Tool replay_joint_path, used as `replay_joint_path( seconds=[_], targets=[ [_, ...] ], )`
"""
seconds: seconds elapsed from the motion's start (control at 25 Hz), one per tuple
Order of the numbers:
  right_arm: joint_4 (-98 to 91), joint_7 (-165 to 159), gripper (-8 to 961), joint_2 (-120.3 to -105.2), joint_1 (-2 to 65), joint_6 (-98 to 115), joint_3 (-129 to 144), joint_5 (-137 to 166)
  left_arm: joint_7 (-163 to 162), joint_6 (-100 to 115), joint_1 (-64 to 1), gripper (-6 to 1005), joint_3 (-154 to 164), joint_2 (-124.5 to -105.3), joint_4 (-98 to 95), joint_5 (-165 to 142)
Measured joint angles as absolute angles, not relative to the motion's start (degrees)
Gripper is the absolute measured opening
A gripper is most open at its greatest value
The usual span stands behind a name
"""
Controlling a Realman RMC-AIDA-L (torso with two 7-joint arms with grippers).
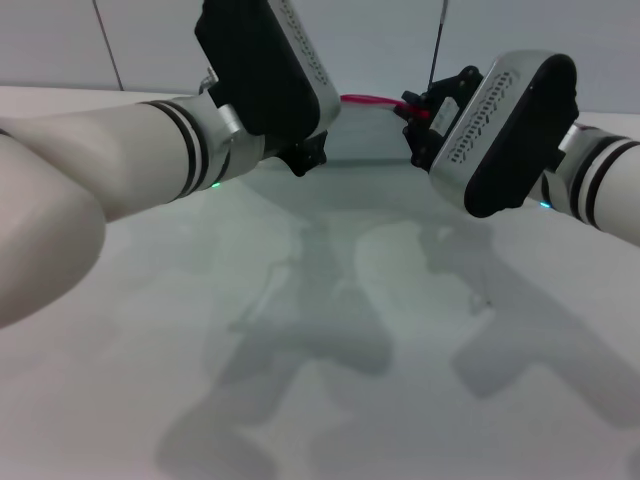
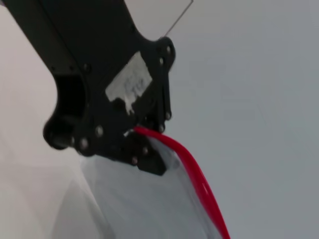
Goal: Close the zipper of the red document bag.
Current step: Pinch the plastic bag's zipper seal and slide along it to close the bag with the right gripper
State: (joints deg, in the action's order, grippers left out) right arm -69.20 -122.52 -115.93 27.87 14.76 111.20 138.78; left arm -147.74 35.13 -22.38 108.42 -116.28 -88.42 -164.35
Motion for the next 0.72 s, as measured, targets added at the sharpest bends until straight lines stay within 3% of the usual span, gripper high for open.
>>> replay_joint_path(
  seconds=[0.72],
  targets=[
    [-62.7,-122.6,88,-116.02,27.4,13.4,101.5,138.8,-147.6,34.6,-19.7,55,107.6,-116.14,-90.7,-164.5]
  ],
)
